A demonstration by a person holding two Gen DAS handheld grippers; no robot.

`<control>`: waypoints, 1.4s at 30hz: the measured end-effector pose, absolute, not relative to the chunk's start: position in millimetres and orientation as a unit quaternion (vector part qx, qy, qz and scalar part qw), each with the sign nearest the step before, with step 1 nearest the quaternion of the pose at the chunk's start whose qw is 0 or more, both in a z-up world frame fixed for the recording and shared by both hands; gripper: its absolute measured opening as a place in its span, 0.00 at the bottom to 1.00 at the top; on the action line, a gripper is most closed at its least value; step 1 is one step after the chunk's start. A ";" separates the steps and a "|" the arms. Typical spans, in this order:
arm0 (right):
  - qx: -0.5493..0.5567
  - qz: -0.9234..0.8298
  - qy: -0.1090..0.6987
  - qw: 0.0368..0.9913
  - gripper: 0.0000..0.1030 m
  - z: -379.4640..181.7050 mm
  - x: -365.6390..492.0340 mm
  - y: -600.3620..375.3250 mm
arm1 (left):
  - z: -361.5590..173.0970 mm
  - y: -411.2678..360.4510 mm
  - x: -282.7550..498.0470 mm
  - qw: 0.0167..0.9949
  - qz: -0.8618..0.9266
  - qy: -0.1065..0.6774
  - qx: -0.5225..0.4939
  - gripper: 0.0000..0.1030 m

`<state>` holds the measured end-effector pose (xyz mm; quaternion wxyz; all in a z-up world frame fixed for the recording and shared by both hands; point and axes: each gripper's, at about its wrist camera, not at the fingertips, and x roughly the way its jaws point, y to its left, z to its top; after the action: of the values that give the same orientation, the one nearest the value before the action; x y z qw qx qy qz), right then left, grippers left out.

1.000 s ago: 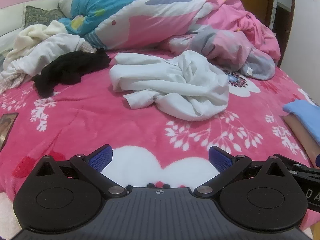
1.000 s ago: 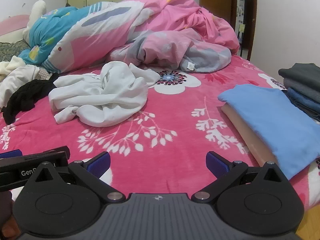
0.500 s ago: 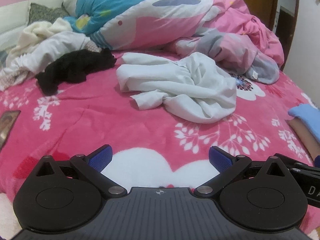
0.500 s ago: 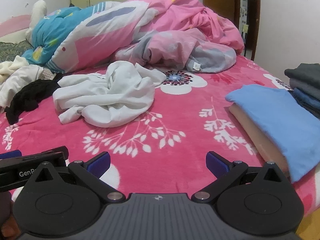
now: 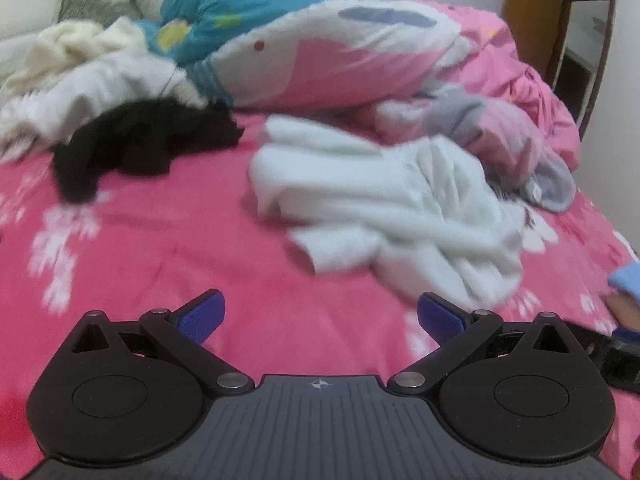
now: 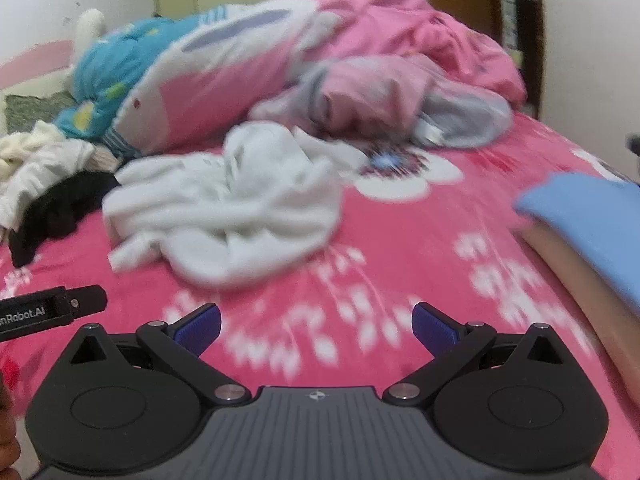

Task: Fold clothes
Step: 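Lower both tools onto the white shirt and close each on a shirt edge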

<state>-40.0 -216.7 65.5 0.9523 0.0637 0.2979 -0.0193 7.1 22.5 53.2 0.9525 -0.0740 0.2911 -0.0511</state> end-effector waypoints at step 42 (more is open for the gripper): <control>0.180 0.169 0.323 0.913 0.20 80.8 -47.1 -212.9 | 45.7 -12.4 -67.9 0.914 -0.266 0.306 -0.011 0.01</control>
<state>-47.1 -212.9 80.8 0.9135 0.1804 0.3235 0.1685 -67.9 -12.4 45.7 0.9142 -0.0105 0.3057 -0.2660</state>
